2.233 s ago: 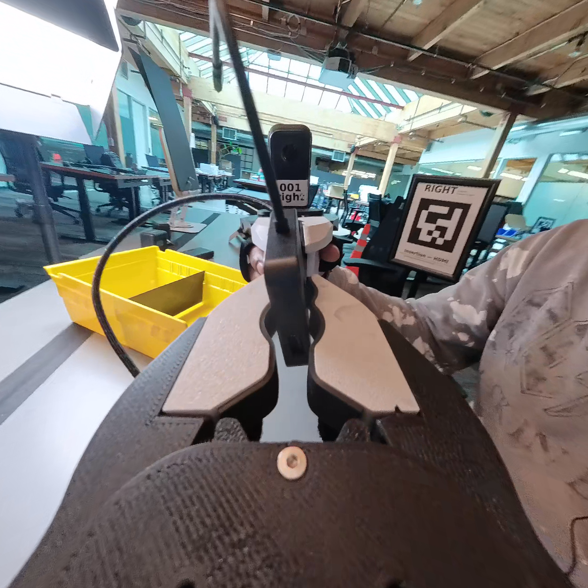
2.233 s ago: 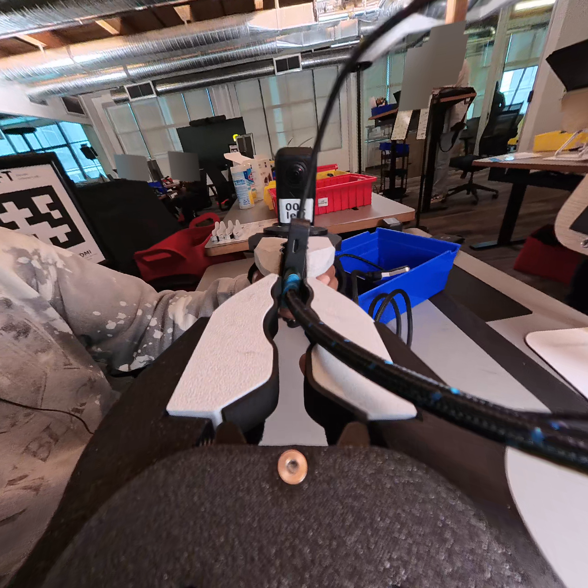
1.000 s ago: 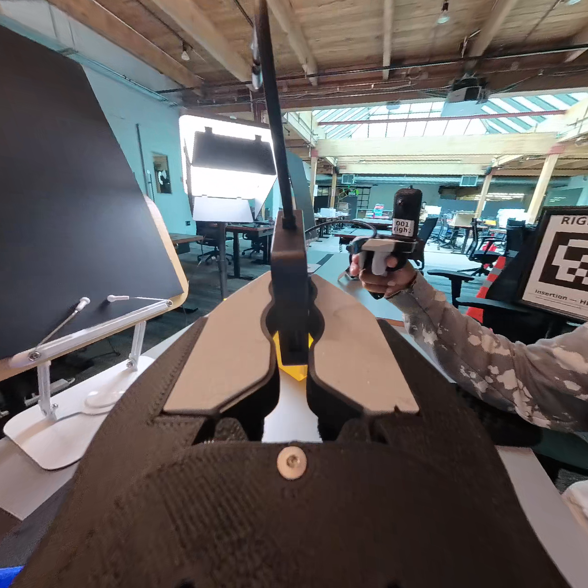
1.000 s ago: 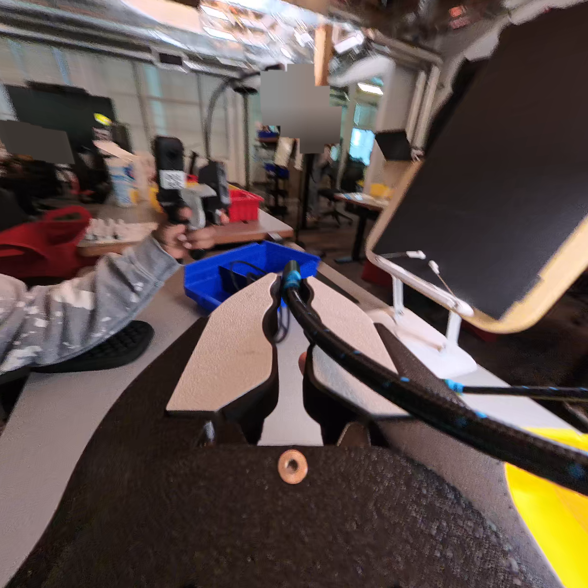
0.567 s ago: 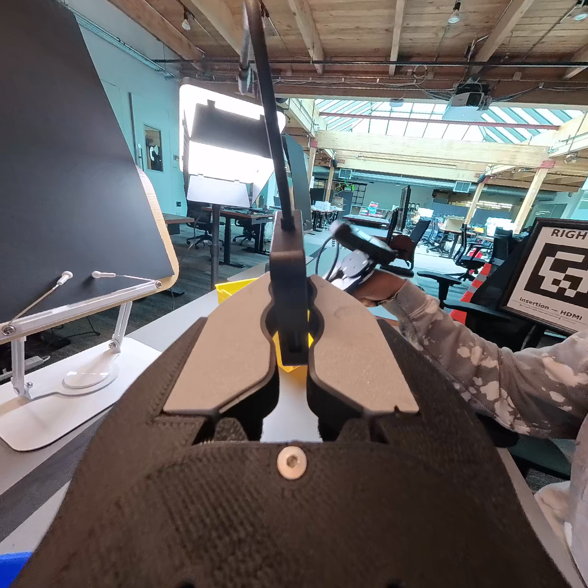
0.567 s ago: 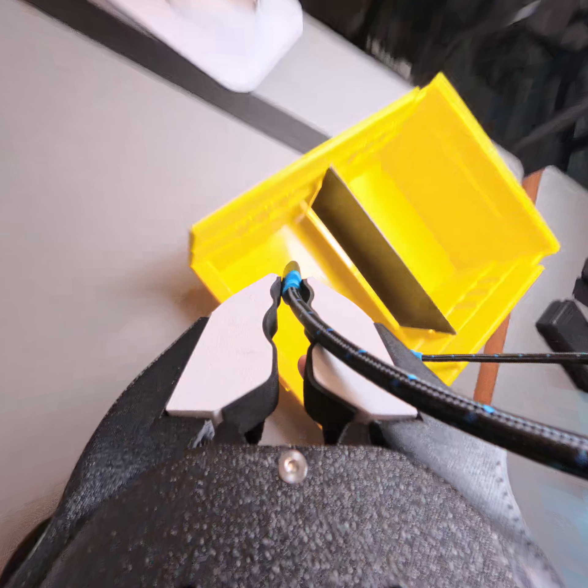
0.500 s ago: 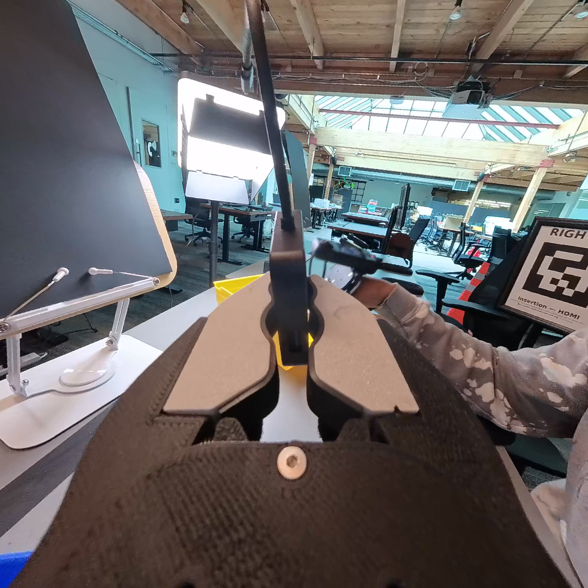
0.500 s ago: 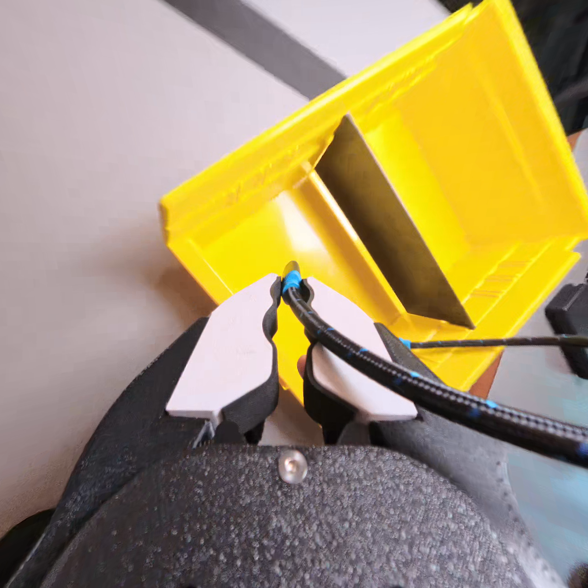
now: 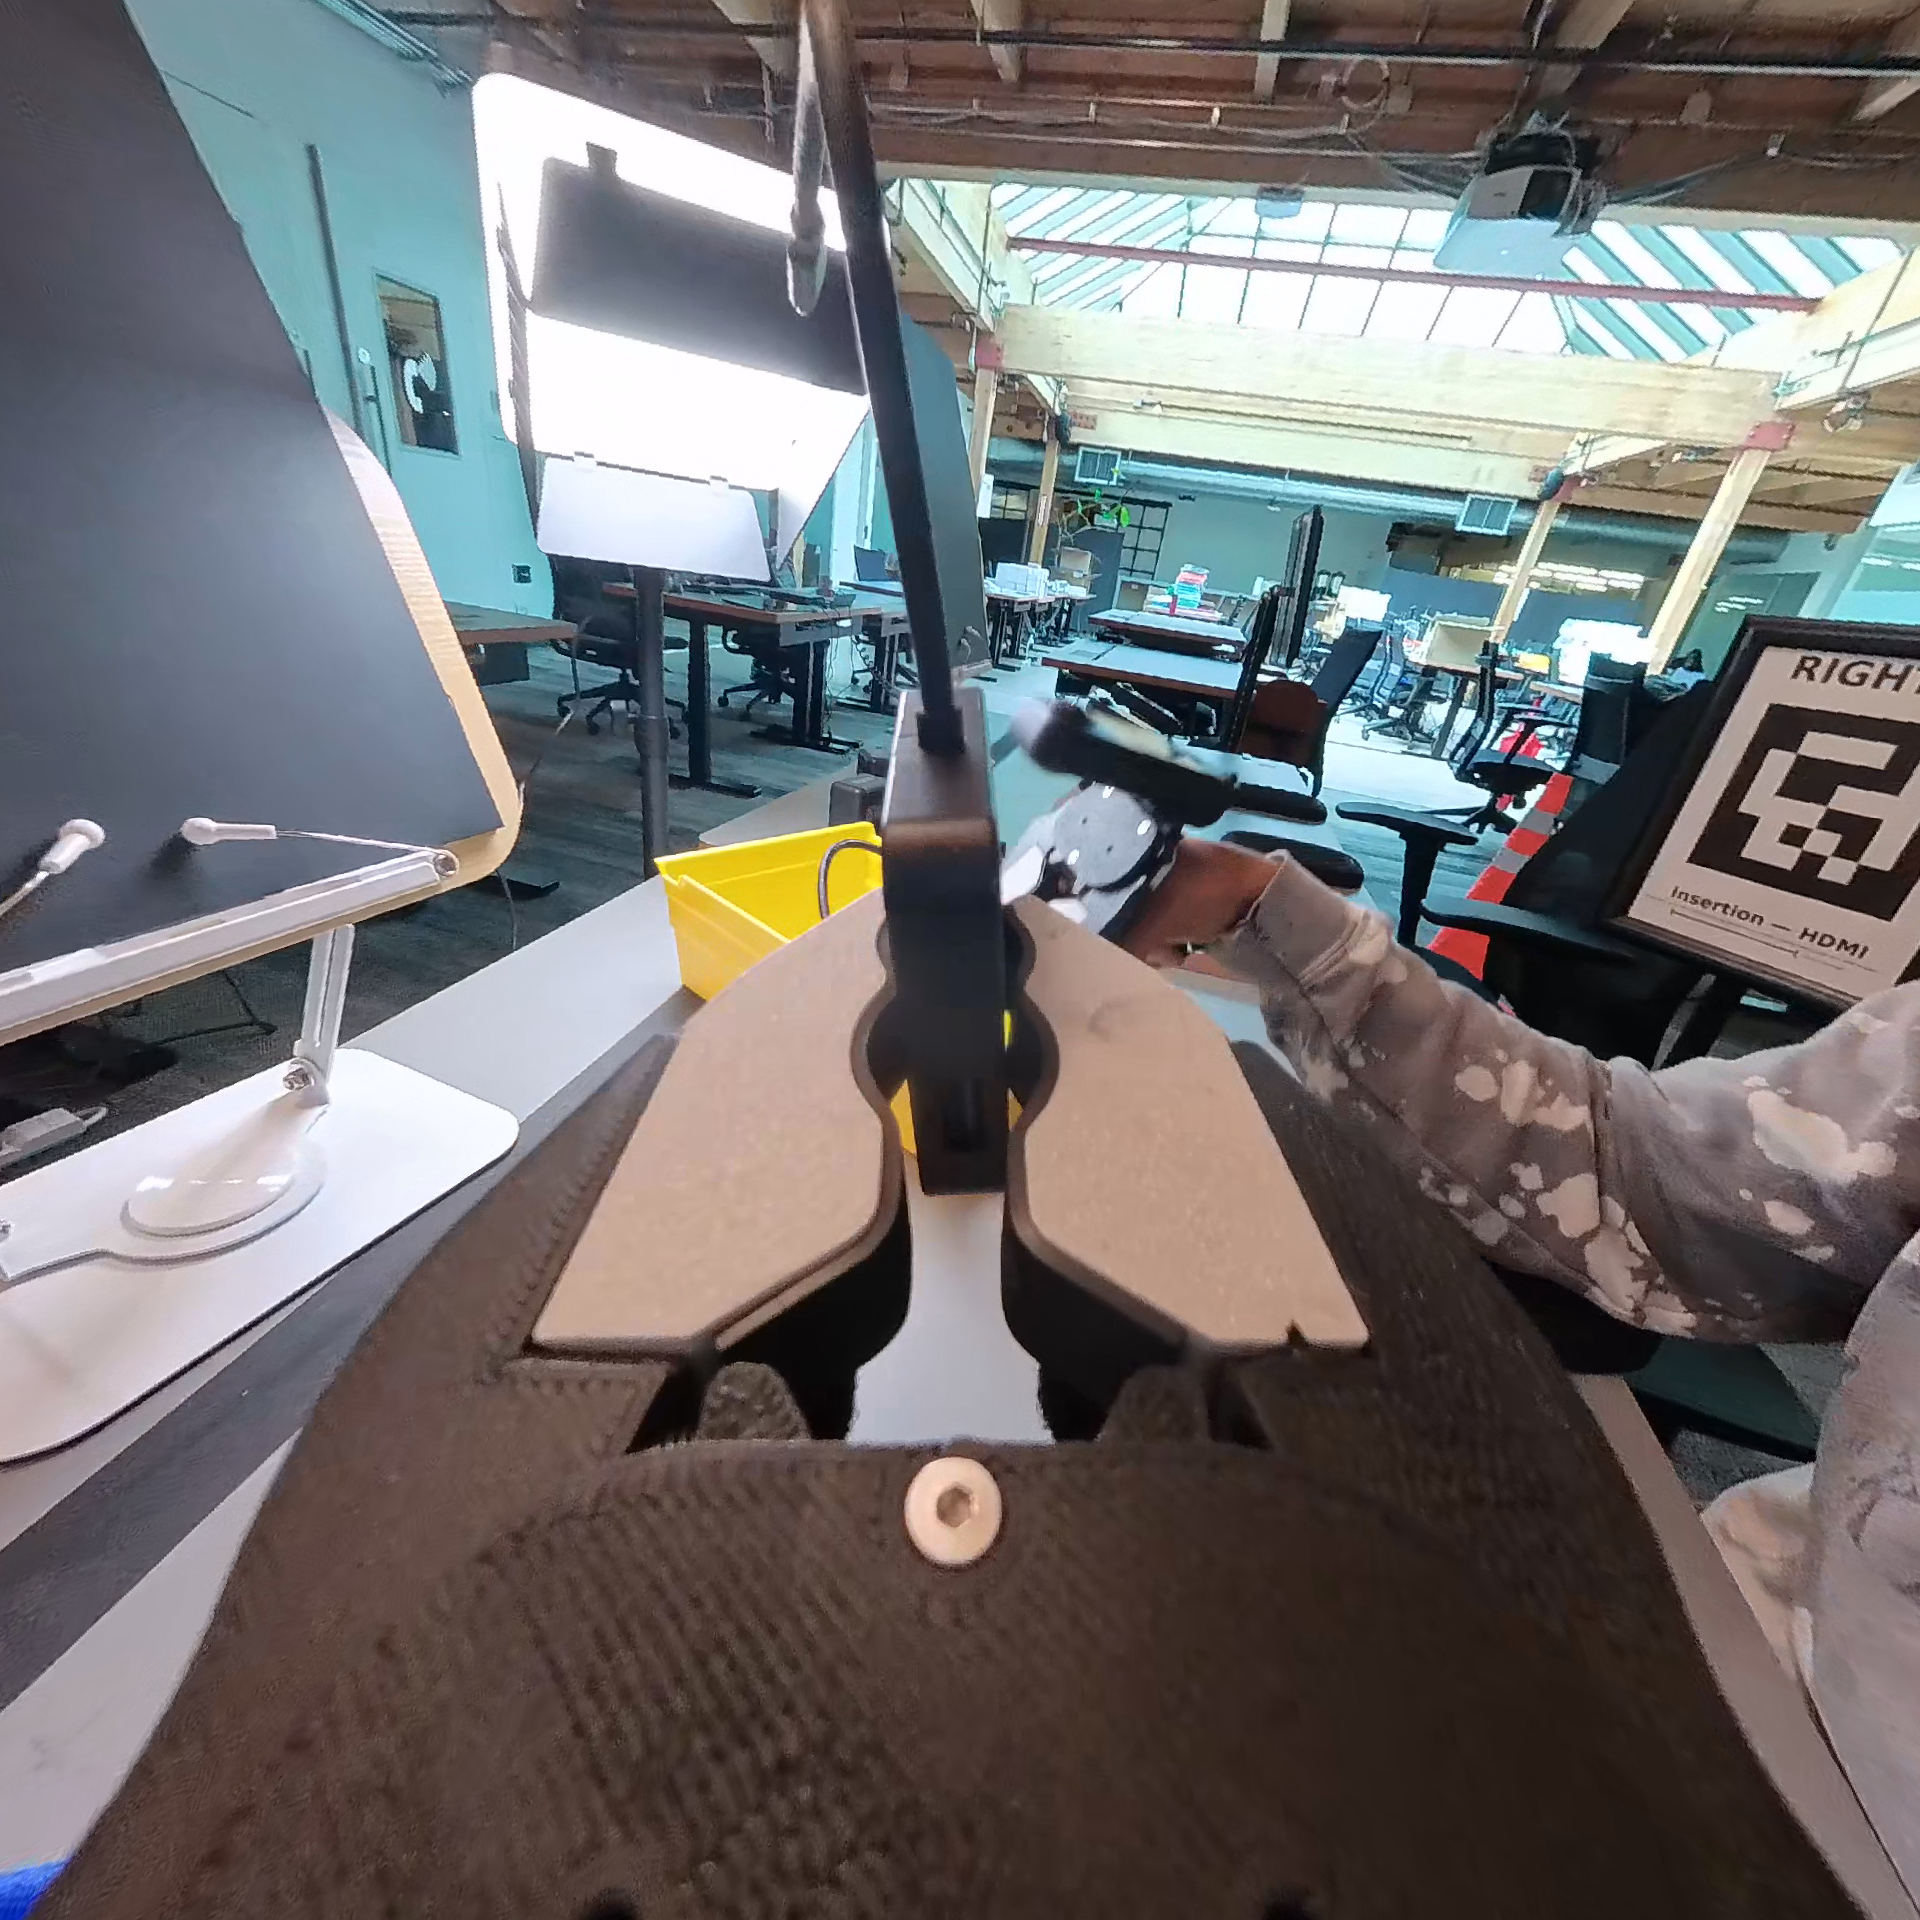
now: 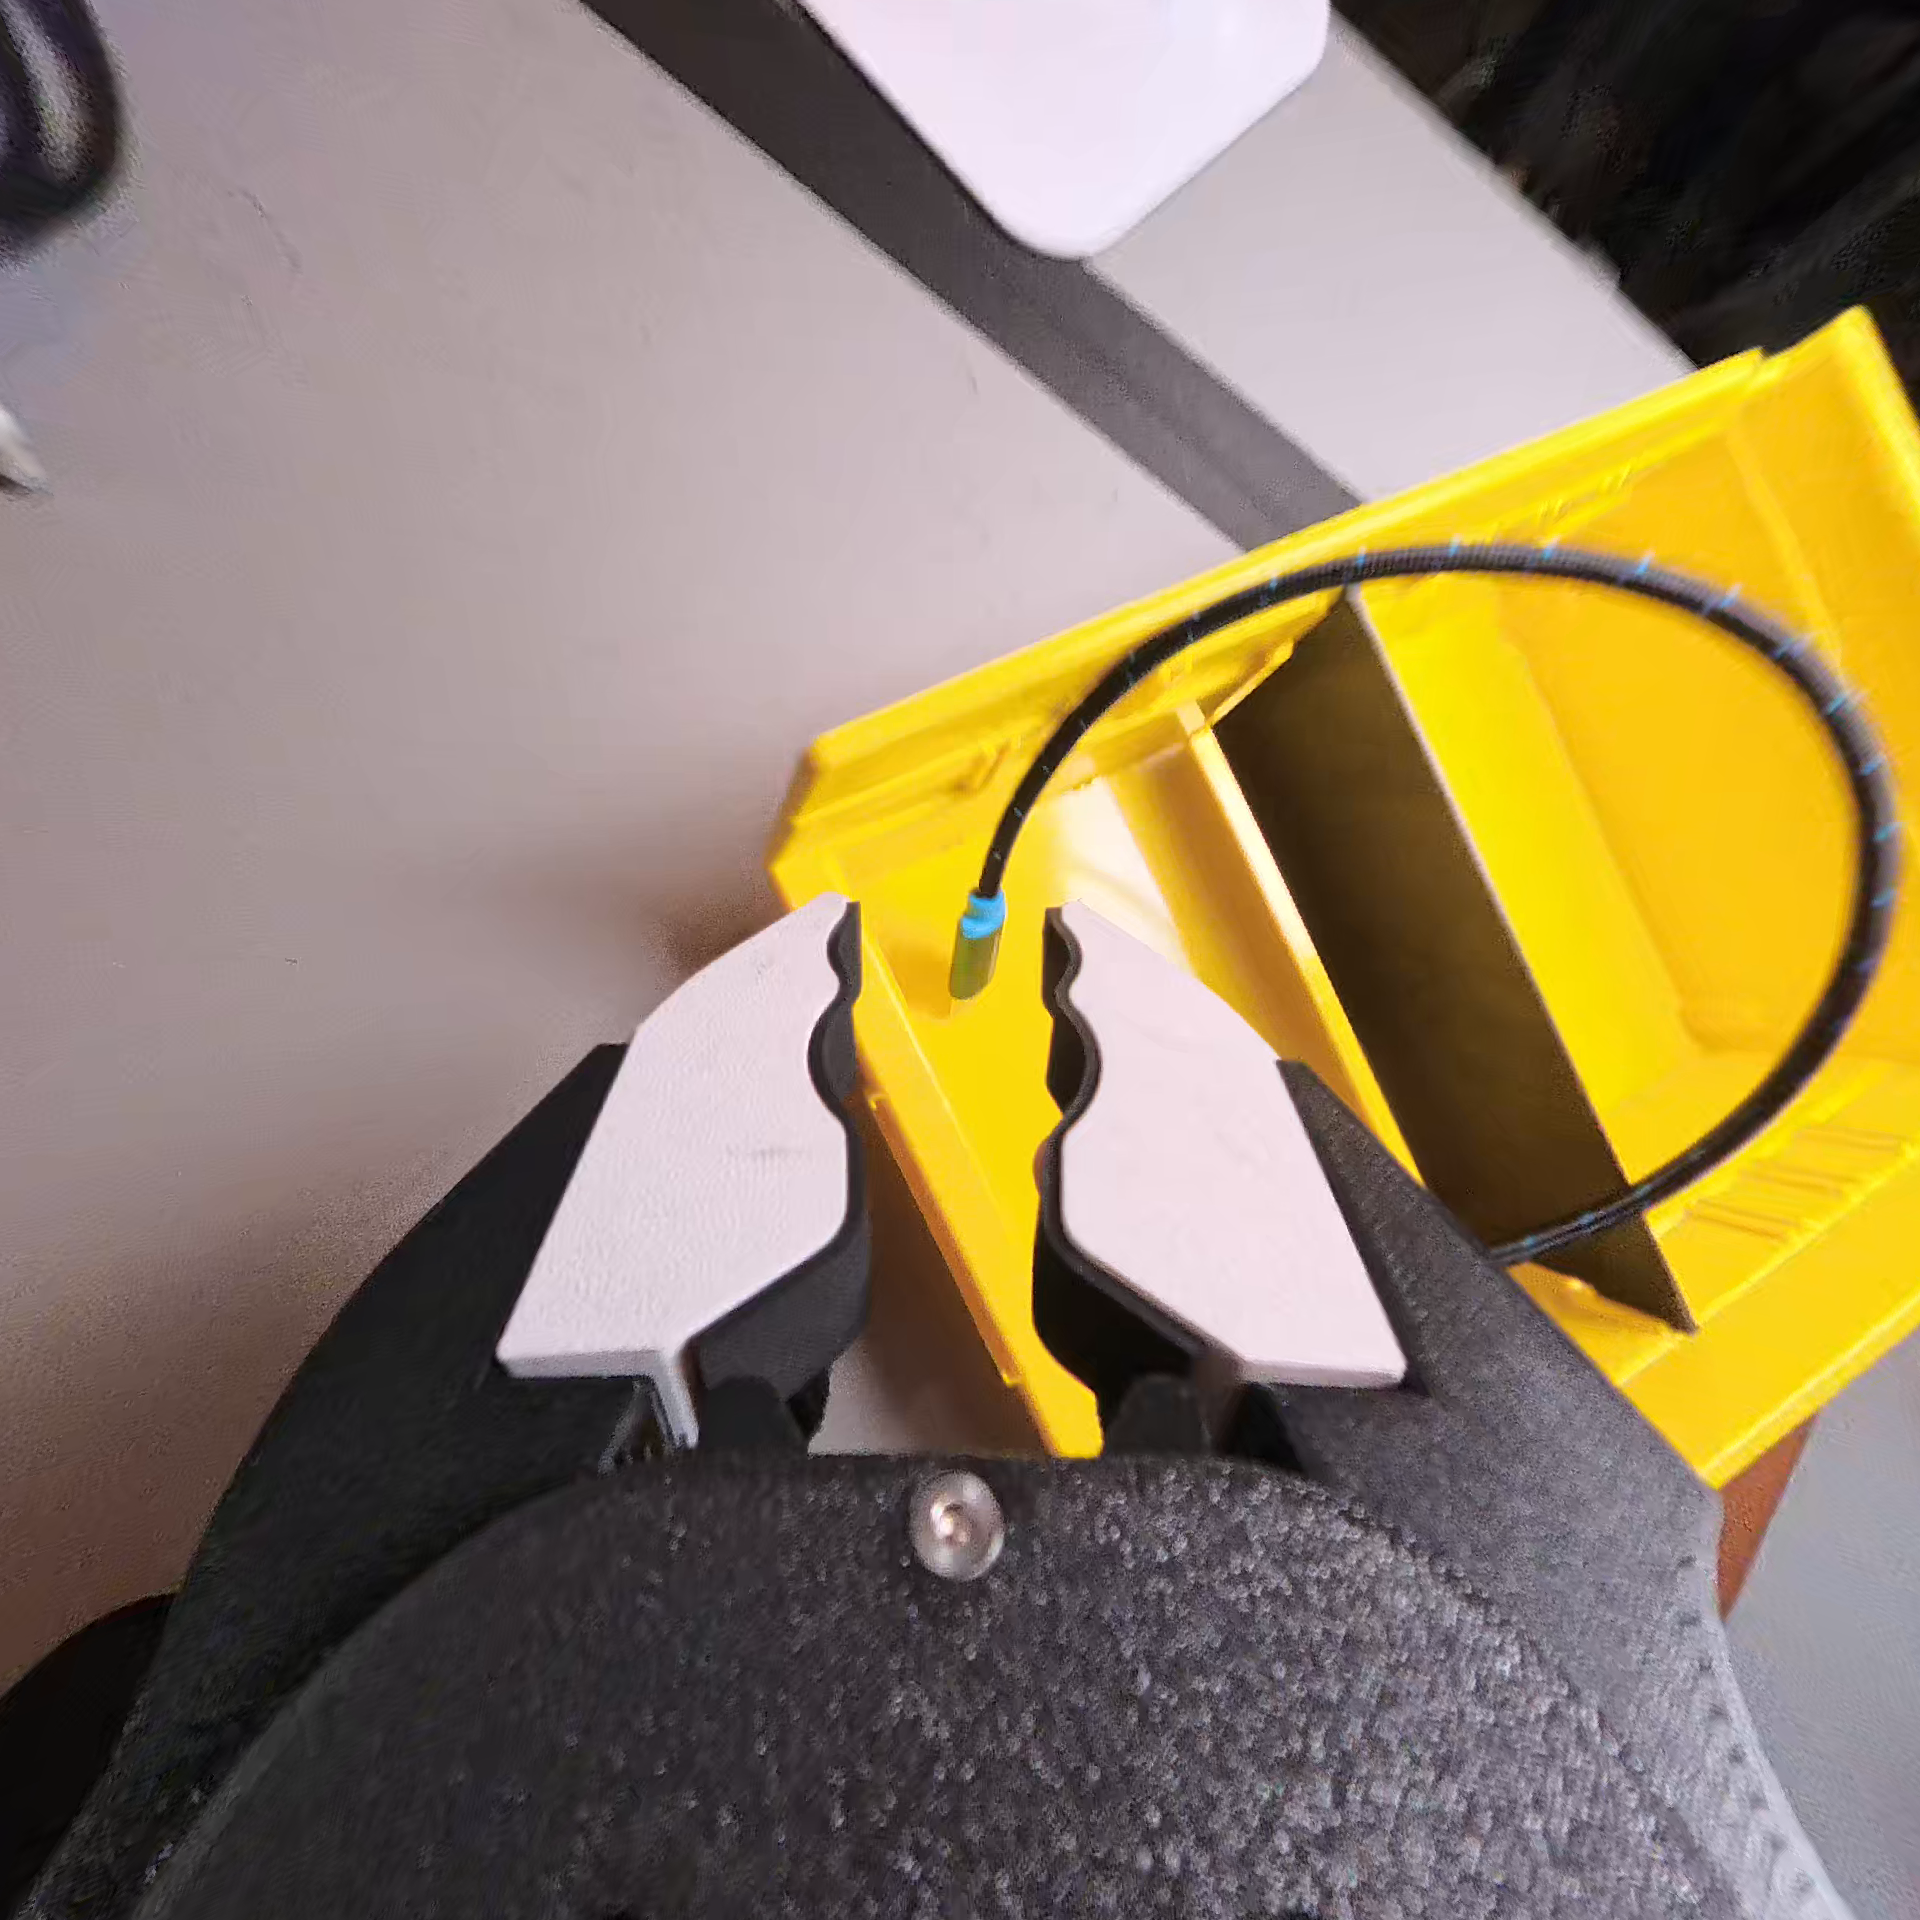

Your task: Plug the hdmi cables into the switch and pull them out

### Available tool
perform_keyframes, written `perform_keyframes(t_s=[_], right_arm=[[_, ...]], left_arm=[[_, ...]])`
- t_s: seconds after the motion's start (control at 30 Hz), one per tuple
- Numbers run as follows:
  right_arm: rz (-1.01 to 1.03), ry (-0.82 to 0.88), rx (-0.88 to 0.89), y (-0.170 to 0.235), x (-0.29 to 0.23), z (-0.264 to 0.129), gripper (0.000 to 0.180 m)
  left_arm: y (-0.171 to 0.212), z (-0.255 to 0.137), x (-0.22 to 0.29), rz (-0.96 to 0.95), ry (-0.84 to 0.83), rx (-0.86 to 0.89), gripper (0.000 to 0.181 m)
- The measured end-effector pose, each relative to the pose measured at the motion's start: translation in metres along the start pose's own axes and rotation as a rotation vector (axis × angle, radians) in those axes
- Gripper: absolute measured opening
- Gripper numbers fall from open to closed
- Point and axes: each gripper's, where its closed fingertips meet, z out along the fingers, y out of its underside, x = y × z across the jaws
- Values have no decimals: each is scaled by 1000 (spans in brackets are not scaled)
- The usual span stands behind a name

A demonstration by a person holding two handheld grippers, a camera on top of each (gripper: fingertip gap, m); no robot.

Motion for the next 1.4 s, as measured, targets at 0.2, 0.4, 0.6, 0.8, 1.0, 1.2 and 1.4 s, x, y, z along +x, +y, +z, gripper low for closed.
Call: perform_keyframes(t_s=[0.2,0.4,0.6,0.8,1.0,1.2,1.4], right_arm=[[-52,-343,543,-89,-72,-80,25],[-106,-656,712,-114,-136,-113,22],[-191,-823,783,-116,-170,-123,22],[-234,-797,793,-114,-170,-124,13],[-160,-583,831,-117,-118,-129,13],[80,-137,798,-91,17,-113,13],[-50,397,277,-38,157,-38,13]], left_arm=[[17,16,11,0,61,-63,15],[50,44,40,70,177,-189,15],[78,70,70,76,296,-256,15],[83,76,77,49,331,-256,15],[56,63,45,-57,208,-142,26],[27,24,7,-80,63,-63,25],[18,3,-13,-67,-33,-61,24]])
